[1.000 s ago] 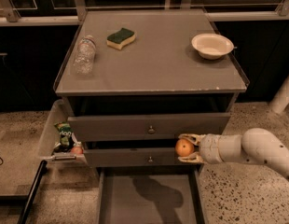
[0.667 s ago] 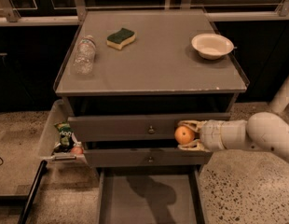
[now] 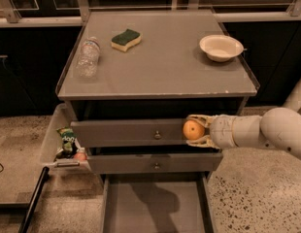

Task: Pick orange from bottom drawer and place on counter

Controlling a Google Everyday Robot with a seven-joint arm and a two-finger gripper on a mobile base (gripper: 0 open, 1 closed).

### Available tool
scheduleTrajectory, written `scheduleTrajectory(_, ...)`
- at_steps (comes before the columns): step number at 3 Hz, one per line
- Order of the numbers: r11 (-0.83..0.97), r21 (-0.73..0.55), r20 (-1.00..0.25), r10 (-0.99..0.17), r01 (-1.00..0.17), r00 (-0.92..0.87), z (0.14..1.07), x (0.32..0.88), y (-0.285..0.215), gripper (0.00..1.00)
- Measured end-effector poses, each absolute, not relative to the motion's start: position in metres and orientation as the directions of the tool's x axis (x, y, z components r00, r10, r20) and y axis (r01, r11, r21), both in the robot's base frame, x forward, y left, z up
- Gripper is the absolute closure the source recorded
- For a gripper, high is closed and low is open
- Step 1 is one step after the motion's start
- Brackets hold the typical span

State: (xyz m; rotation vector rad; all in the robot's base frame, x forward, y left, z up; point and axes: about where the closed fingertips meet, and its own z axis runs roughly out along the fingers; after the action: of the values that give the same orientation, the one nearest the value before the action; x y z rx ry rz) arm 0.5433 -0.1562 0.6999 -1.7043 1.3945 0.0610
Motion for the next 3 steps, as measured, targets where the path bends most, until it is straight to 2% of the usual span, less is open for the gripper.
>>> scheduleTrajectory(1,0.053,-0.594,-0.567,-0.736,-0.803,0.37,0.704,0.54,-0.152,1.0)
scheduleTrajectory(3,0.02,-0.682,-0.619,-0.548,-0.731,0.562,0.827,0.54,-0.126,1.0)
